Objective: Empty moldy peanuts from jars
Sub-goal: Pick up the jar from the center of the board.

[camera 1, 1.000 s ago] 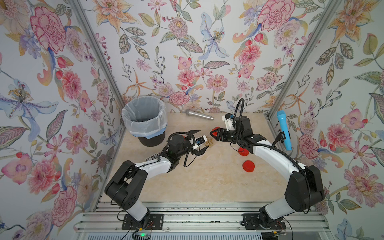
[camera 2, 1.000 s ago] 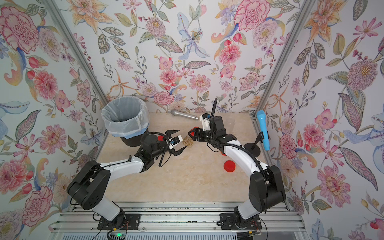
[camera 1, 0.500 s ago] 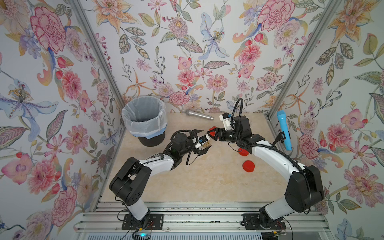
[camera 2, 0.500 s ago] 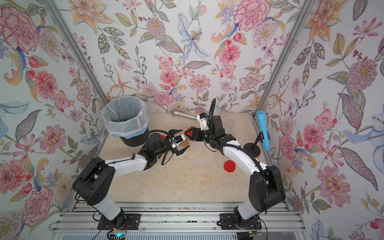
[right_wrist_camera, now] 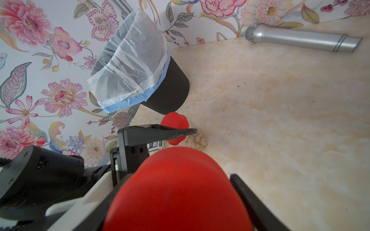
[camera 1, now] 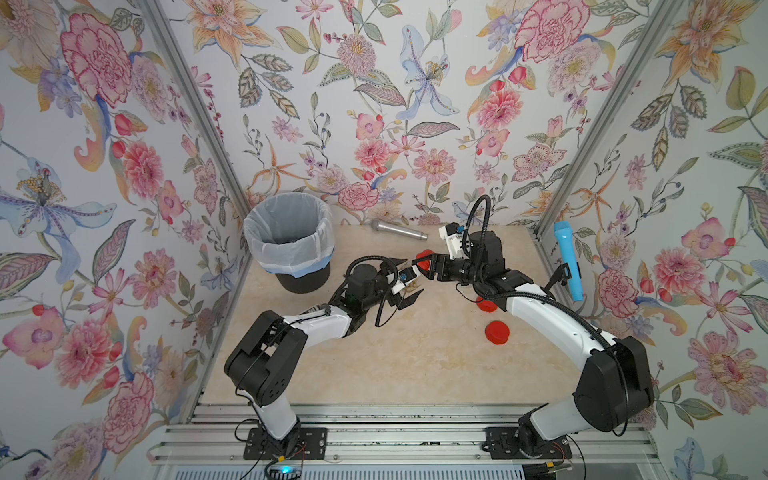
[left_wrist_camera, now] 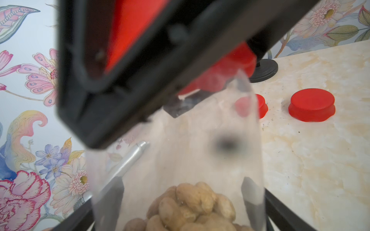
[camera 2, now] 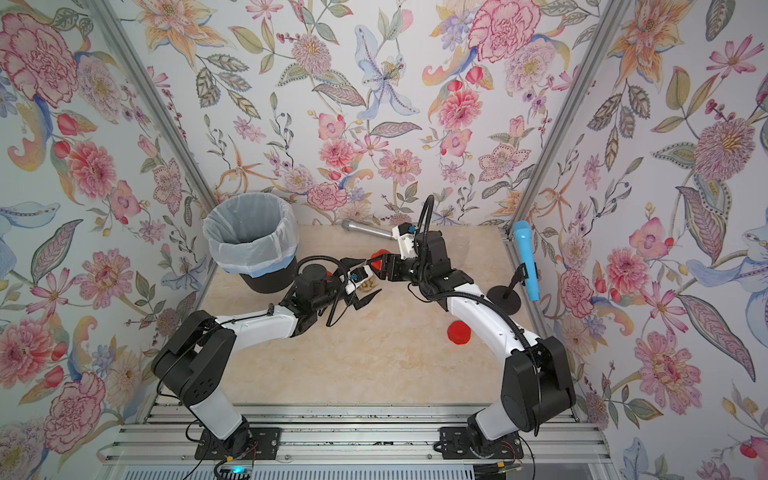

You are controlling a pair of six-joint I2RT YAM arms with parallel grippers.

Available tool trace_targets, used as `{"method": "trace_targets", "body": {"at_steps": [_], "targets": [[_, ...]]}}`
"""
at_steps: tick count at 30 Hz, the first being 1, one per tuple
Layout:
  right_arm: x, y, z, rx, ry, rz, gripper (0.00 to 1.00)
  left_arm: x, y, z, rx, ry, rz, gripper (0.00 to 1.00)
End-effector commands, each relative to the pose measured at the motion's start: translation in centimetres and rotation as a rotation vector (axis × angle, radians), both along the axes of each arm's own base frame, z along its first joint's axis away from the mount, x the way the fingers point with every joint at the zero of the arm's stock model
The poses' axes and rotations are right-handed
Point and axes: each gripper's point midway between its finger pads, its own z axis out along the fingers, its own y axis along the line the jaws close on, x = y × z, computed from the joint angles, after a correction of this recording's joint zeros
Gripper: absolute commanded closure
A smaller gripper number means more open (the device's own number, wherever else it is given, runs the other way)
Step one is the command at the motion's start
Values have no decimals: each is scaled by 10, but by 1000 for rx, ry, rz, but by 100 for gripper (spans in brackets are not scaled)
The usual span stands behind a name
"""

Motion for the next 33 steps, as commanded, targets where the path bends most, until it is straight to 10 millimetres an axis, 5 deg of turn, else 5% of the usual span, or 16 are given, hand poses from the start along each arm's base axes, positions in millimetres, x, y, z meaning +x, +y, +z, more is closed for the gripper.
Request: {"method": "trace_targets", "body": {"at_steps": [1, 8, 17, 25, 33], "targets": [[-6, 2, 16, 37, -37, 16, 46, 4, -4, 16, -37, -26, 15, 3], [-7, 2, 15, 33, -43, 16, 47, 9, -4, 19, -60, -14, 35, 11], [-10, 4, 10, 14, -36, 26, 44, 13, -2, 13, -18, -32, 52, 41], [-12, -6, 17, 12, -20, -15, 10, 14, 4, 4, 26, -49, 72, 50], [-11, -24, 26, 42, -14, -75, 2, 18, 17, 12, 17, -82, 116, 55]]}}
